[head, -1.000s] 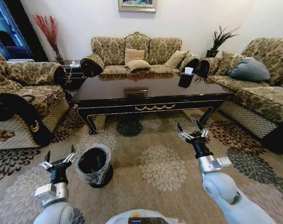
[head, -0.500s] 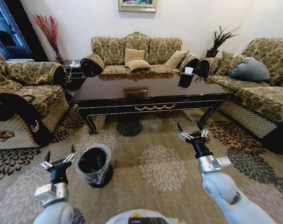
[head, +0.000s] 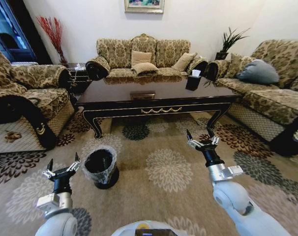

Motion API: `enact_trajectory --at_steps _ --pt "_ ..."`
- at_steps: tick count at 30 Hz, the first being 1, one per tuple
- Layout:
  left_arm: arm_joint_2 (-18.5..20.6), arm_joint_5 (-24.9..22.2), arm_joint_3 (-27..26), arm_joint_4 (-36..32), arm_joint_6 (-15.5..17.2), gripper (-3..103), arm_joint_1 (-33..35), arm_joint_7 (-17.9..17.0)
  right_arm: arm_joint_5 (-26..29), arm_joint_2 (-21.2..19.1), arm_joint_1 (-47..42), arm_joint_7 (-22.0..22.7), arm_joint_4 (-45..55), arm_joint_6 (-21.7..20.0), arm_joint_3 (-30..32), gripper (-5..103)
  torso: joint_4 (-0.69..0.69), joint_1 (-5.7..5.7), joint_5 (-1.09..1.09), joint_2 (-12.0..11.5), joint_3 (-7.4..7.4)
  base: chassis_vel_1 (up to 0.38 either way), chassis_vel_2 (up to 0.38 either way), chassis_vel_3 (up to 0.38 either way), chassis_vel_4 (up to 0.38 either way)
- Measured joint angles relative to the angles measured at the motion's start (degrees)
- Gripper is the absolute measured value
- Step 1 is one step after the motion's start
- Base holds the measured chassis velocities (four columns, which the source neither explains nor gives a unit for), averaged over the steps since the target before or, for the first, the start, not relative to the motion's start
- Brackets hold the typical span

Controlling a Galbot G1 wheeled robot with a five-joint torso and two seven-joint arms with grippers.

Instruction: Move to the front of the table and pick up the trash from the floor, then place it into the trash bin.

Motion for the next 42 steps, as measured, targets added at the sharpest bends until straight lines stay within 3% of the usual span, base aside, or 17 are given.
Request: enact_trajectory --at_steps 42 --pt "0.00 0.00 0.00 0.00 -0.03 100 -0.01 -0.01 0.00 0.00 0.01 0.00 0.00 0.00 -0.01 100 0.01 0.00 0.00 0.02 0.00 0.169 -0.164 -0.176 0.168"
